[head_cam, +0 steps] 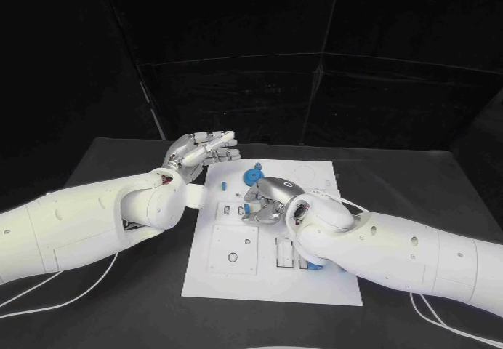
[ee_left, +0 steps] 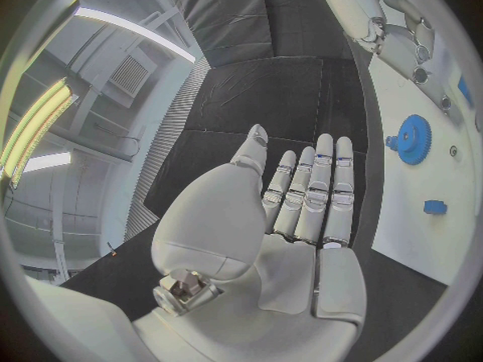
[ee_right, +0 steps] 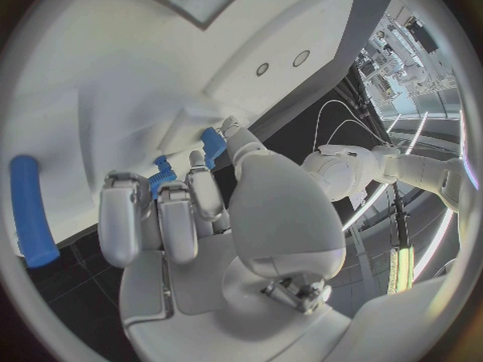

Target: Assemble the parts on the task board

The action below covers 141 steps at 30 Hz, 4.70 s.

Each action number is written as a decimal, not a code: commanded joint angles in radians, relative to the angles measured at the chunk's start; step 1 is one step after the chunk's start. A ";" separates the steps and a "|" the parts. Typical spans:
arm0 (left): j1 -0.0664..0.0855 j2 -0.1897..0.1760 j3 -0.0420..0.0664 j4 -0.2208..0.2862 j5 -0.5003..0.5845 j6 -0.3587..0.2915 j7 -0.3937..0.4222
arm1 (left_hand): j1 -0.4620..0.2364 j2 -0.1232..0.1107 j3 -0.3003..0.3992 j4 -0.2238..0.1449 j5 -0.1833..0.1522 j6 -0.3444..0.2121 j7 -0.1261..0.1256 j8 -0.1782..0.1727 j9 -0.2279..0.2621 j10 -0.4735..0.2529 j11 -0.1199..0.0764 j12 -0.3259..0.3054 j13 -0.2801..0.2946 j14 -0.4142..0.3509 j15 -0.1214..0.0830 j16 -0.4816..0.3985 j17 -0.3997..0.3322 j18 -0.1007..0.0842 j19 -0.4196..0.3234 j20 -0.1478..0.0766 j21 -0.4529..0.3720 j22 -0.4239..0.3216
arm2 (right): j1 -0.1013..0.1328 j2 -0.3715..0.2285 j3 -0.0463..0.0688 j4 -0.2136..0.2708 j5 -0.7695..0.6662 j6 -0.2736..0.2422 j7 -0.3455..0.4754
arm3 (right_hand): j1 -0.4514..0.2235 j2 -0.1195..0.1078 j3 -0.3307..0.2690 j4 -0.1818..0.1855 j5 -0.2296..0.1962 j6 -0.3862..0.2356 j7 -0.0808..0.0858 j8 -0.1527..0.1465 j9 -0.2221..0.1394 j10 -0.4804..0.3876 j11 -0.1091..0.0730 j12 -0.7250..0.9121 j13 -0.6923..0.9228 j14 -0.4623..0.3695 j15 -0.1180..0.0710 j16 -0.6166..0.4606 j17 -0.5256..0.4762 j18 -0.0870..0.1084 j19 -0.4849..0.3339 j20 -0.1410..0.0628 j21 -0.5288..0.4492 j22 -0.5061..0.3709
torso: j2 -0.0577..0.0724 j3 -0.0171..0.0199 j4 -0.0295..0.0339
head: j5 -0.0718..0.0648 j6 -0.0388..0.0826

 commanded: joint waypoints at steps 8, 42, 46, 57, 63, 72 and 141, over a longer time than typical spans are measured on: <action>0.002 -0.005 0.001 -0.009 -0.038 0.042 -0.040 | -0.001 0.024 0.012 -0.028 -0.002 0.089 -0.009 0.023 0.007 0.108 -0.040 0.023 0.005 0.119 -0.039 0.035 0.025 0.017 0.088 -0.034 0.038 0.010 | -0.002 -0.075 0.002 0.096 0.020 -0.198 0.164 | 0.066 -0.007 -0.036 0.050 -0.002 -0.052 0.012 0.015 0.004 -0.008 0.009 0.003 -0.007 0.097 0.018 -0.001 0.231 -0.013 -0.001 0.017 -0.004 0.027 | -0.002 0.0005 -0.0013 | 0.008 0.009; 0.095 0.102 0.000 -0.077 -1.019 0.447 -1.082 | -0.174 0.036 -0.167 0.236 -0.032 0.100 -0.157 0.393 0.329 0.308 -0.210 0.819 0.713 0.547 -0.228 1.348 1.410 -0.077 0.615 -0.230 0.952 0.916 | 0.142 -0.408 0.037 0.111 0.570 -0.153 0.492 | 0.165 0.056 -0.101 0.068 0.153 0.007 -0.020 0.096 0.009 -0.338 -0.025 -0.422 -0.501 -0.019 -0.016 -0.257 -0.186 0.083 -0.263 -0.014 -0.309 -0.497 | -0.063 0.0243 -0.0030 | 0.024 -0.017; 0.104 0.131 -0.001 -0.092 -1.051 0.463 -1.101 | -0.172 0.038 -0.171 0.243 -0.032 0.088 -0.159 0.416 0.351 0.323 -0.212 0.858 0.755 0.557 -0.230 1.370 1.447 -0.089 0.643 -0.232 0.998 0.992 | 0.144 -0.400 0.037 0.090 0.640 -0.177 0.531 | 0.186 0.057 -0.105 0.077 0.173 0.003 -0.019 0.100 0.004 -0.346 -0.024 -0.506 -0.596 -0.067 -0.015 -0.394 -0.338 0.112 -0.348 -0.015 -0.470 -0.703 | -0.064 0.0253 -0.0038 | 0.025 -0.018; 0.130 0.198 -0.040 -0.129 -1.071 0.483 -1.118 | -0.185 0.036 -0.183 0.254 -0.032 0.080 -0.166 0.455 0.387 0.359 -0.218 0.938 0.842 0.565 -0.234 1.390 1.479 -0.104 0.670 -0.236 1.053 1.084 | 0.146 -0.378 0.037 0.064 0.693 -0.191 0.554 | 0.202 0.048 -0.117 0.093 0.202 -0.018 -0.014 0.101 0.003 -0.361 -0.018 -0.547 -0.672 -0.105 -0.010 -0.512 -0.450 0.123 -0.369 -0.010 -0.584 -0.817 | -0.061 0.0254 -0.0033 | 0.027 -0.027; 0.142 0.227 -0.064 -0.152 -1.072 0.511 -1.122 | -0.189 0.036 -0.185 0.256 -0.032 0.076 -0.167 0.459 0.392 0.361 -0.218 0.945 0.850 0.565 -0.234 1.390 1.479 -0.104 0.671 -0.236 1.055 1.087 | 0.146 -0.372 0.037 0.057 0.698 -0.192 0.556 | 0.208 0.046 -0.122 0.100 0.206 -0.022 -0.011 0.105 0.004 -0.372 -0.014 -0.561 -0.704 -0.135 -0.006 -0.582 -0.517 0.122 -0.372 -0.006 -0.619 -0.837 | -0.061 0.0239 -0.0036 | 0.026 -0.034; 0.150 0.256 -0.090 -0.170 -1.083 0.537 -1.125 | -0.191 0.037 -0.186 0.257 -0.032 0.074 -0.166 0.461 0.394 0.361 -0.218 0.947 0.852 0.565 -0.234 1.390 1.479 -0.104 0.670 -0.237 1.056 1.088 | 0.146 -0.360 0.037 0.053 0.732 -0.195 0.560 | 0.214 0.045 -0.126 0.106 0.231 -0.030 -0.008 0.106 0.003 -0.376 -0.012 -0.564 -0.726 -0.145 -0.004 -0.621 -0.548 0.122 -0.365 -0.005 -0.642 -0.852 | -0.058 0.0253 -0.0088 | 0.029 -0.038; 0.146 0.178 -0.095 -0.081 -0.980 0.349 -1.086 | -0.246 -0.152 0.814 -0.061 0.054 0.014 -0.174 0.537 0.519 0.383 -0.229 0.946 0.874 0.565 -0.242 1.390 1.479 -0.113 0.677 -0.242 1.089 1.163 | 0.145 -0.306 0.035 -0.015 0.794 -0.131 0.532 | 0.227 0.039 -0.128 0.116 0.294 -0.048 -0.004 0.118 0.004 -0.393 -0.008 -0.553 -0.764 -0.160 -0.001 -0.677 -0.583 0.122 -0.354 -0.002 -0.684 -0.876 | -0.063 0.0300 0.0021 | 0.040 -0.052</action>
